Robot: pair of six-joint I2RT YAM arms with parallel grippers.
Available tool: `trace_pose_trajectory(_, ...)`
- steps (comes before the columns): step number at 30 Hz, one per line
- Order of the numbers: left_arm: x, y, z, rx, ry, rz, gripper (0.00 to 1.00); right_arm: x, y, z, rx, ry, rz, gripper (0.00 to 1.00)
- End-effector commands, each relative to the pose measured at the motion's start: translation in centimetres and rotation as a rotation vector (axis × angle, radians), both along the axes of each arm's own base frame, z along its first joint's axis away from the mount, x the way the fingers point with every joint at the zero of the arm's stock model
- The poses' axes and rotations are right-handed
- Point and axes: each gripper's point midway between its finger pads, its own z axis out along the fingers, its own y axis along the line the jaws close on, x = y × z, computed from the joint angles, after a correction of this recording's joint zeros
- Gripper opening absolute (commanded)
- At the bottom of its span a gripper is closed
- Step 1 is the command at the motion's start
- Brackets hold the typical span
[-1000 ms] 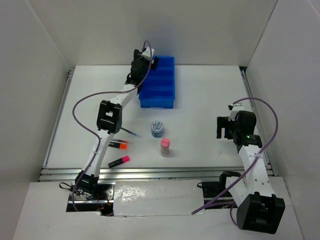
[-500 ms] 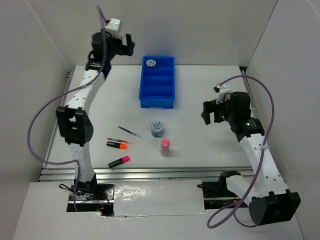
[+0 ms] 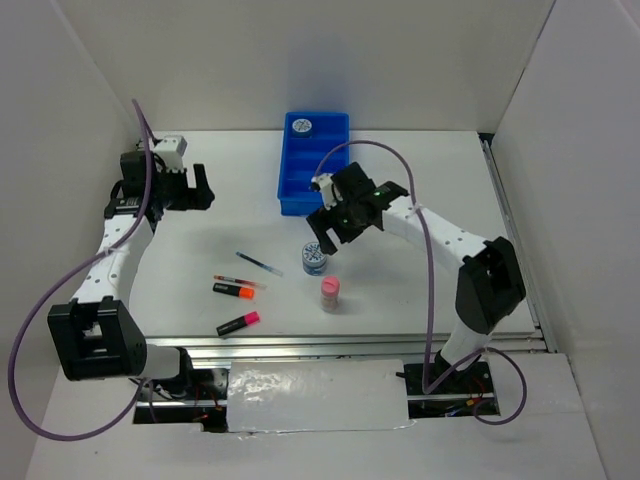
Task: Sort the stationery into containers
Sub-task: Grab a piece of stationery with the right arm
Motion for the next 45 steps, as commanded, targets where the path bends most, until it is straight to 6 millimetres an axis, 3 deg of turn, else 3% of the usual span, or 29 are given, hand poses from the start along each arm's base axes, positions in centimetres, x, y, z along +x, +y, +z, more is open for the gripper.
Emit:
trace_pose_trajectory(1,-1.1,0.6,2.3,0.033,-0.075,0.002,0.99,-0.9,1.7,0.9,-0.03,0.009,-0.003,0.94)
trace_pose_trajectory(7,-1.2,0.8,1.1,0.012,-0.065,0.016,0.99,-1.4,3.6,-1.5,-0.063,0.032,0.001,0.94)
trace_pose_trajectory(12,-1.0,1.0,0.6,0.012,-0.068,0.016,0.99,-1.5,3.9,-3.1,-0.068,-0.003,-0.029,0.97)
trace_pose_trajectory(13,-0.9,0.9,0.8,0.006,-0.078,0.014,0.99,-0.6,4.2,-2.5,-0.04,-0.054,-0.047,0.98)
trace_pose_trajectory(15,-0.9,0.9,0.6,-0.005,-0.089,0.014,0.99,-0.5,3.7,-3.5,-0.039,-0.074,-0.072,1.0)
trace_pose_trajectory(16,-0.9,0.9,1.0,-0.006,-0.106,0.014,0.99,0.4,4.2,-2.7,-0.002,-0.127,-0.087,1.0)
trace_pose_trajectory(17,-1.0,0.7,0.9,-0.011,-0.109,0.008,0.99,0.2,3.9,-3.4,-0.006,-0.13,-0.094,1.0)
trace_pose_trajectory(21,-1.2,0.7,0.7,-0.014,-0.117,0.004,0.99,1.1,4.7,-3.0,0.046,-0.174,-0.114,1.0)
trace_pose_trajectory(30,-1.0,0.8,0.2,-0.02,-0.116,0.008,0.99,-0.2,6.7,-3.4,0.149,-0.226,-0.045,1.0)
trace_pose_trajectory(45,-0.5,0.7,-0.3,-0.03,-0.118,0.002,0.99,0.0,6.7,-5.2,0.158,-0.295,-0.015,0.94)
